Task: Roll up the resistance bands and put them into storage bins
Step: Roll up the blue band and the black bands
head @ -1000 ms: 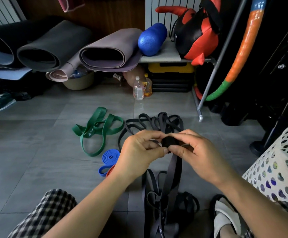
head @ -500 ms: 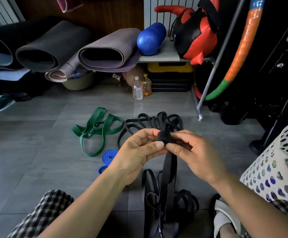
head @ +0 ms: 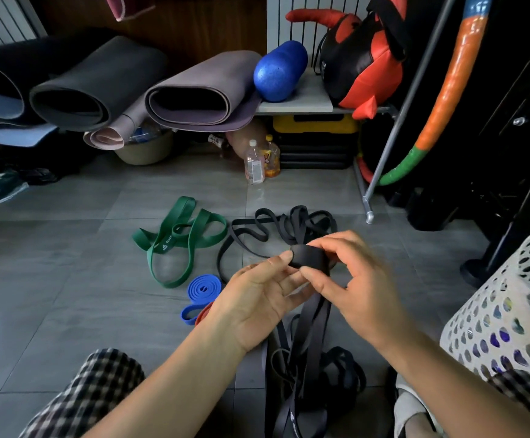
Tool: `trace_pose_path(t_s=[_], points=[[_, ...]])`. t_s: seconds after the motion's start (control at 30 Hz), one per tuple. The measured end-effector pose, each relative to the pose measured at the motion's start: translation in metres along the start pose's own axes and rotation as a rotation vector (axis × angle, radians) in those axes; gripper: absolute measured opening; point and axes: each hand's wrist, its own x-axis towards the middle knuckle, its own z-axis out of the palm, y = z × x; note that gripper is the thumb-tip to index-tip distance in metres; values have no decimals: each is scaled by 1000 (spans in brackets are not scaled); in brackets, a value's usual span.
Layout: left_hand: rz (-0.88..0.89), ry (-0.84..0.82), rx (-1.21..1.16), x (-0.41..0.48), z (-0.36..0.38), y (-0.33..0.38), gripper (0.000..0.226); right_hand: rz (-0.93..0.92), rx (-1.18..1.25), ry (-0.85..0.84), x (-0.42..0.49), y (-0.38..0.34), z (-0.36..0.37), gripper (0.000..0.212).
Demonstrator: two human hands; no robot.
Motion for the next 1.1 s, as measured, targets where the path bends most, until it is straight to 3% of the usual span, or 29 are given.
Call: trace_pose_path(t_s=[0.17,0.3,0.47,0.57,0.73,0.87,0.97,1.03,1.1], points=[[17,-54,55,-1,-5,-2,5,-13,-61,-64,4,2,-2,43],[321,111,800,4,-5,0,22,53,-198,-236,10,6,-16,34],[342,37,949,-1,3,6,36,92,-209,-302,10,3,-20,28],[374,61,805,3,2,1,33,208,-10,-178,8,2,-20,23],[367,42,339,7,3,-10,24,317,361,-63,9,1,-13,25],[317,-15,141,5,7,-13,24,322,418,-56,6,3,-5,17],[258,-24,134,5,6,-13,23,284,323,-76,6,6,-7,13],[277,-3,397,6,5,-7,25,234,116,-132,8,11,-11,17],[476,40,1026,9,0,2,33,133,-123,-218,10,13,-13,25]])
